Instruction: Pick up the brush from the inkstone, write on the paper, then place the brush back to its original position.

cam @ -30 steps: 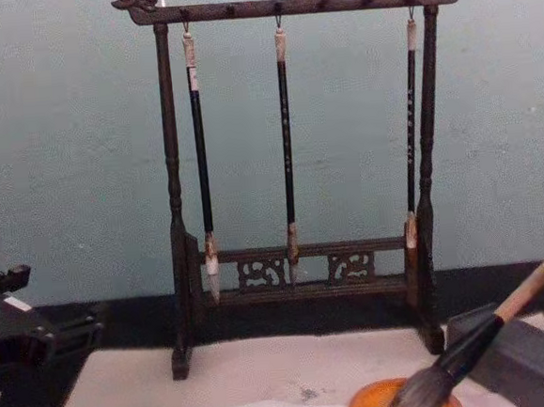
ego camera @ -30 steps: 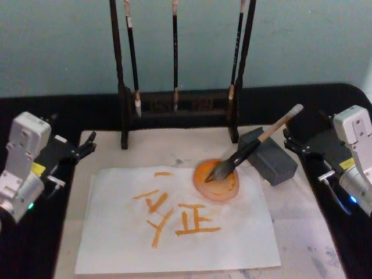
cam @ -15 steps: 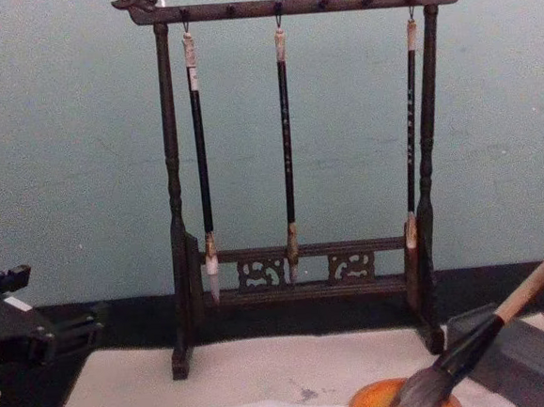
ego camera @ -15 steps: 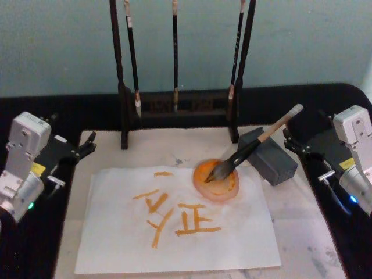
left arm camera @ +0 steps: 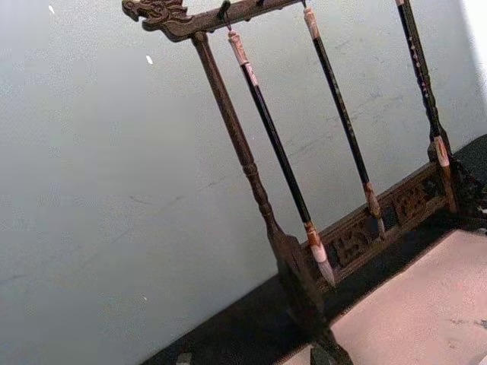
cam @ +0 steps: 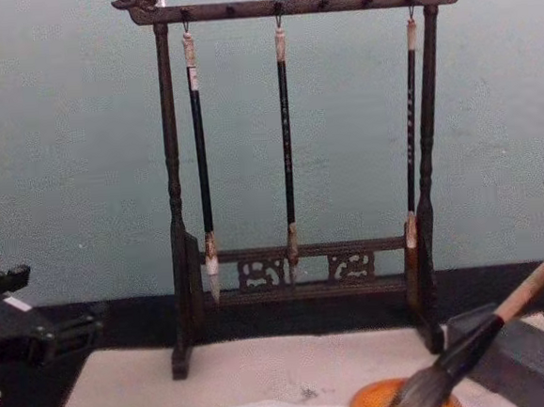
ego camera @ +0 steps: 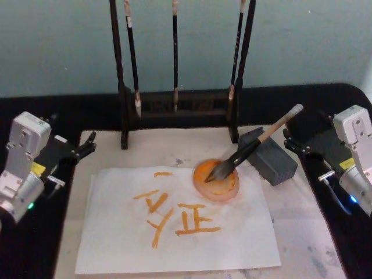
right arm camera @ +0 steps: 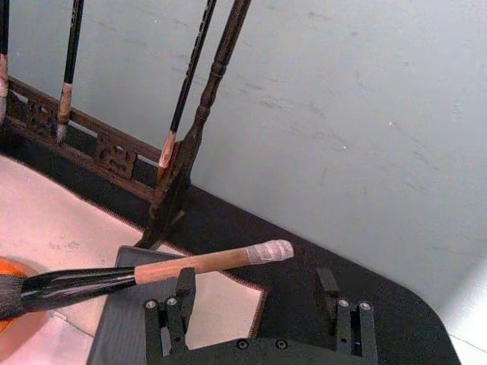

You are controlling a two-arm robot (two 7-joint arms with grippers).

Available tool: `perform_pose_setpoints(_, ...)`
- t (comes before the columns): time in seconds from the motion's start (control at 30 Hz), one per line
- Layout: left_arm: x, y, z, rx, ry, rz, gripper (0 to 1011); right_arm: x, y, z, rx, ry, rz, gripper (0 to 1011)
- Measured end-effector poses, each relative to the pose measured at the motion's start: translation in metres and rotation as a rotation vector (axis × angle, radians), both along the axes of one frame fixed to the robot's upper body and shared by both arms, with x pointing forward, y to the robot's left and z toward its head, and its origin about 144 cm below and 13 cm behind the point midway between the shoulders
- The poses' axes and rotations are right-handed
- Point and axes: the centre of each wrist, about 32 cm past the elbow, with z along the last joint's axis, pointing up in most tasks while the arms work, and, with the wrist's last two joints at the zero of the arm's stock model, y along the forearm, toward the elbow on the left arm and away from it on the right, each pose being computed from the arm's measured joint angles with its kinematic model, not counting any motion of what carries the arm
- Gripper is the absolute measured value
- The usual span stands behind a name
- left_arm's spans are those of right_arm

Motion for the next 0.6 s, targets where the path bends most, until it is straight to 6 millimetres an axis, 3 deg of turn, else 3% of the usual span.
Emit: perform_pose_setpoints(0.6, 0.0, 0.0, 0.0, 0.0, 0.0, 0.0, 1010, -0.0008, -0.0021, 0.0019, 0.017, 0.012, 0.001, 1000)
